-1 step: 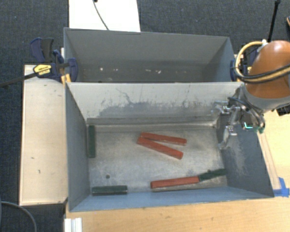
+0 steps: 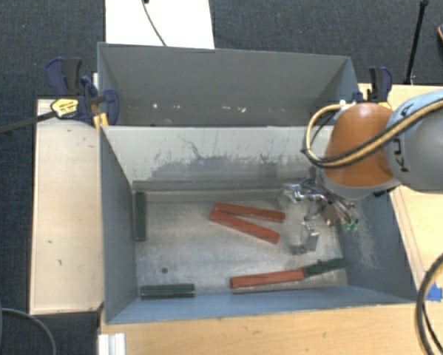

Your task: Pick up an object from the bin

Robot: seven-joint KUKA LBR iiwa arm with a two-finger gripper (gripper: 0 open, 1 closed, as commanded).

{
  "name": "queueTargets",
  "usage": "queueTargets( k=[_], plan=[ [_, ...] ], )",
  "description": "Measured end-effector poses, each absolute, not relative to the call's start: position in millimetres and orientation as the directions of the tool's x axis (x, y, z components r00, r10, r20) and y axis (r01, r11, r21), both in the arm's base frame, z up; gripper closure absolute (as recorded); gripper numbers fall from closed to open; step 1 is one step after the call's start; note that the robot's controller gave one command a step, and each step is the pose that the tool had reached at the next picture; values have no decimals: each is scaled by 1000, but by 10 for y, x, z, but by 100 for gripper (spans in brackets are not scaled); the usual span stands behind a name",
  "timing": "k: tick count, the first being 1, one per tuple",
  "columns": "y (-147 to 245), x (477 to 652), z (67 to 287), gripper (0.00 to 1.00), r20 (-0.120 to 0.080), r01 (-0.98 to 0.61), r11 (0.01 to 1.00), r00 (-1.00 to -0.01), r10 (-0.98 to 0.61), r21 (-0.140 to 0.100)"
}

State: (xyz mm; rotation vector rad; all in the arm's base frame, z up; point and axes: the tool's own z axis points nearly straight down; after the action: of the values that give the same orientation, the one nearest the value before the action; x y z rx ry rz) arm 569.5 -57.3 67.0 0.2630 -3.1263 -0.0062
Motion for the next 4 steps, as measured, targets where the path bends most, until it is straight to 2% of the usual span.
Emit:
queueTargets(
  k=[1,2,3,4],
  plan=[
    [346,5377,708,0,0,-219,976,-976,-219,5],
    [286,5390,709,100,-1,-215,977,-977,-215,0],
    [286,5391,709,0,-2,-216,976,-976,-216,0],
    [1292,5026,764,0,-7,-171,985,-985,-171,4]
  ],
)
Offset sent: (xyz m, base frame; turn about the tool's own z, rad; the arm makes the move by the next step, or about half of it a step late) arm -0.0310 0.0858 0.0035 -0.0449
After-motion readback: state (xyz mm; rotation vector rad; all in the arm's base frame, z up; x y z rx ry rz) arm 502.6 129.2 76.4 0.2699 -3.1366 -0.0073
